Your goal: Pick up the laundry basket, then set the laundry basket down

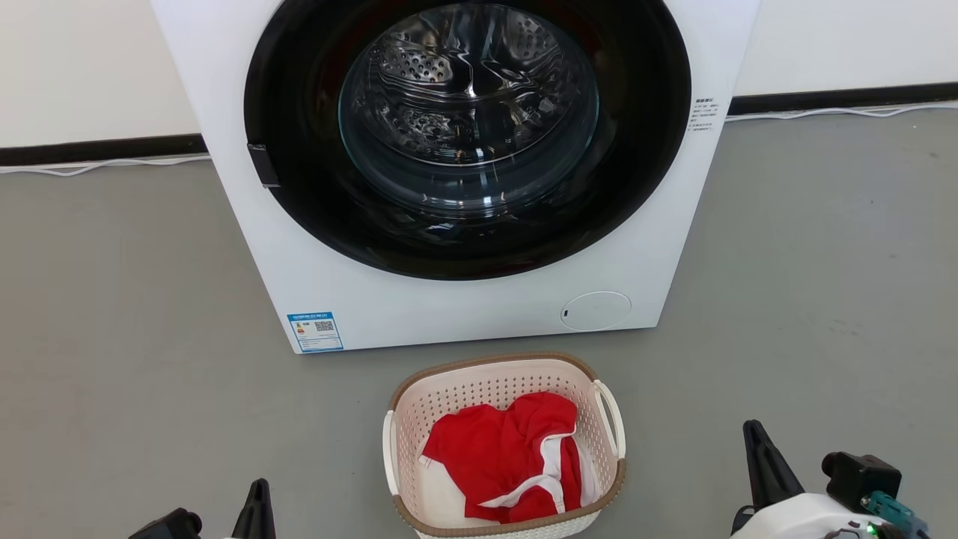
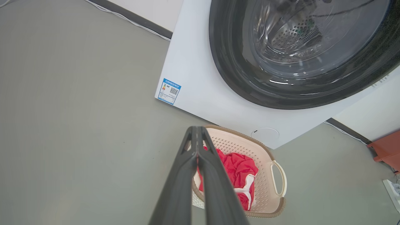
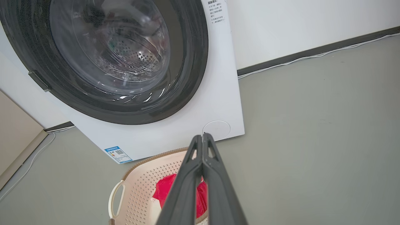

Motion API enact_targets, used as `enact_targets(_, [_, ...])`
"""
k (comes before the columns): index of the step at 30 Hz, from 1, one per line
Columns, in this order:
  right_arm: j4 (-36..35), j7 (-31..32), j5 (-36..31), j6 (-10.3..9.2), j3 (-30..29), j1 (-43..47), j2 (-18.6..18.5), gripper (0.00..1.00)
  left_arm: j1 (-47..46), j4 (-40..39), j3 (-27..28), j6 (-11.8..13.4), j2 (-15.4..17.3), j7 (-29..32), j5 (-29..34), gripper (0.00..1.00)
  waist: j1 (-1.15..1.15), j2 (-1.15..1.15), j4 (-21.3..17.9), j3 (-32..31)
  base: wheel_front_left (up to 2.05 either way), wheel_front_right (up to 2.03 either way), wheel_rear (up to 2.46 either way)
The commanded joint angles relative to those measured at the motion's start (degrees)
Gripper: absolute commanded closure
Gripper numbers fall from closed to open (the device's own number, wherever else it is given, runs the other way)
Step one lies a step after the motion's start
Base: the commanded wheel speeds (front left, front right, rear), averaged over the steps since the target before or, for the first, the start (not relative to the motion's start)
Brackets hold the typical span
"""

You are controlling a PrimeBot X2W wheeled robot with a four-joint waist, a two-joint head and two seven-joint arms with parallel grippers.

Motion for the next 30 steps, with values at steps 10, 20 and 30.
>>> enact_targets(10, [-3.04, 1.89, 8.69, 0.1, -0.28, -1.77, -0.32, 1.0, -2.69, -2.85, 0.91, -1.06, 0.54, 1.81, -7.17, 1.0, -0.01, 0.0, 0.31, 0.08, 0.0, 0.0, 0.0])
enact_targets(20, [-4.27, 3.57, 16.0, 0.14, -0.57, -1.87, -0.27, 1.0, -3.15, -3.93, 1.23, -1.68, 0.65, 3.5, -13.24, 1.0, -0.01, 0.0, 0.6, 0.16, 0.0, 0.0, 0.0])
enact_targets(30, [-5.49, 5.26, 23.33, 0.17, -0.88, -1.97, -0.23, 1.0, -3.62, -5.01, 1.56, -2.31, 0.75, 5.18, -19.32, 1.0, -0.01, 0.0, 0.88, 0.24, 0.0, 0.0, 0.0])
